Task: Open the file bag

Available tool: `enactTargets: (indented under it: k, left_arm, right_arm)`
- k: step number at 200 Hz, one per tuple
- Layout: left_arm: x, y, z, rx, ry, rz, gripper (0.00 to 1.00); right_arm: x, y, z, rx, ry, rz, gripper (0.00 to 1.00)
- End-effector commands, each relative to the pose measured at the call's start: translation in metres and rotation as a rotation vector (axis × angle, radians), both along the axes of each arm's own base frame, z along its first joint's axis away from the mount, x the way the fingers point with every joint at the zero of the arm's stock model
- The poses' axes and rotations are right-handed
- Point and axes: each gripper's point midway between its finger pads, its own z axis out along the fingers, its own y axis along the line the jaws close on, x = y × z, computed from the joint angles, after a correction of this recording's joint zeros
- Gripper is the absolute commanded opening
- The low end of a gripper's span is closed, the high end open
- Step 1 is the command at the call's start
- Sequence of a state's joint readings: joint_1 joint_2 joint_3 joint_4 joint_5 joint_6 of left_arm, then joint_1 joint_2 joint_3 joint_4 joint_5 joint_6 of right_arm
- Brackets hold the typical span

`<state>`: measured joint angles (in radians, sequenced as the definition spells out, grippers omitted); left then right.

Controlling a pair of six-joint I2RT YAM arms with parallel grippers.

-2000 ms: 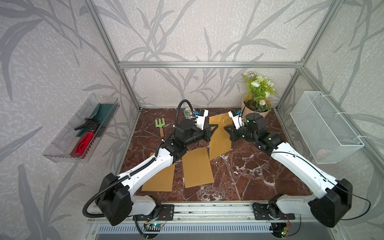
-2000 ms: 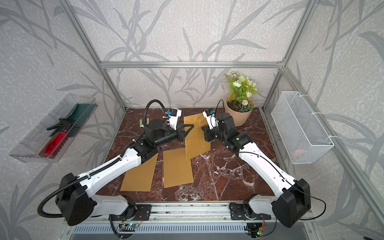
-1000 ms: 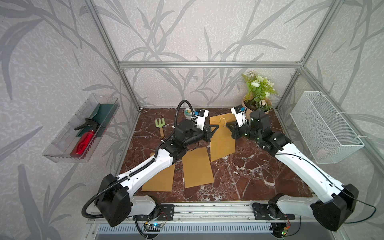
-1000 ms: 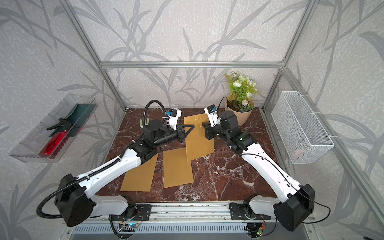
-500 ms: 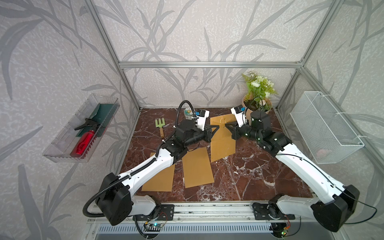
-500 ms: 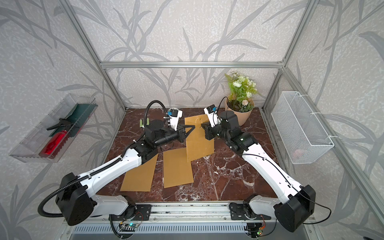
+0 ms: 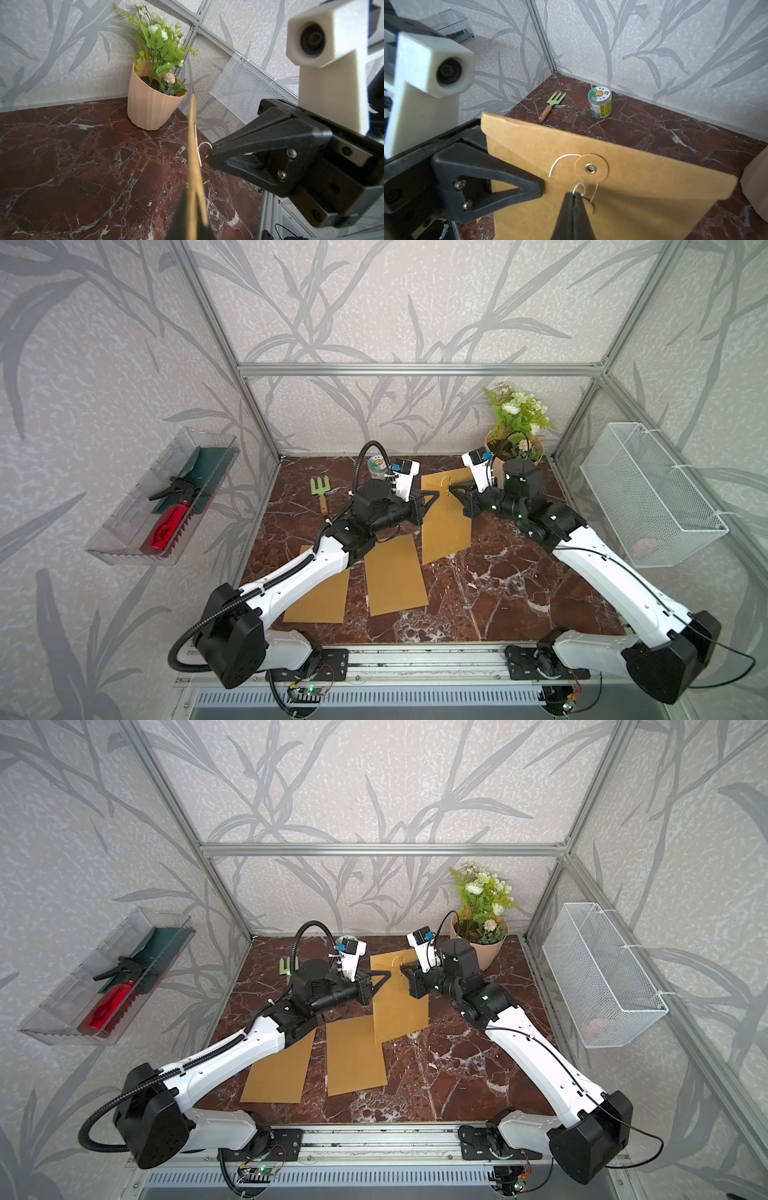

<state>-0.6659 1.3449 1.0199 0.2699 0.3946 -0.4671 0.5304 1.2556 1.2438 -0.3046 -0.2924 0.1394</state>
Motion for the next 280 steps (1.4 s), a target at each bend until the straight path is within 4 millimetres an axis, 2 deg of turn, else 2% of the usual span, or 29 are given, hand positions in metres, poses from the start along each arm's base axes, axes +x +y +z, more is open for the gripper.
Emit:
enactTargets:
  k: [1,106,155,196,280]
  left_arm:
    - [0.0,-0.004,0.011,-0.035,-0.029,-0.011,0.0]
    - [0.014,-0.003,0.027,-0.083,-0.055,0.039,0.0]
    - [0.023,0.002,0.043,-0.116,-0.085,0.074,0.0]
    - [0.025,0.003,0.057,-0.131,-0.111,0.085,0.0]
    - [0.024,0.012,0.068,-0.125,-0.14,0.102,0.0]
  right_arm:
    - [-0.005,0.005,0.022,0.045,-0.031,0.025,0.0]
    - [-0.019,0.019,0.017,0.072,0.001,0.09,0.0]
    - [-0.024,0.023,0.004,0.067,0.031,0.099,0.0]
    - [-0.025,0.022,-0.009,0.06,0.053,0.095,0.0]
    - [-0.027,0.012,-0.021,0.023,0.063,0.057,0.0]
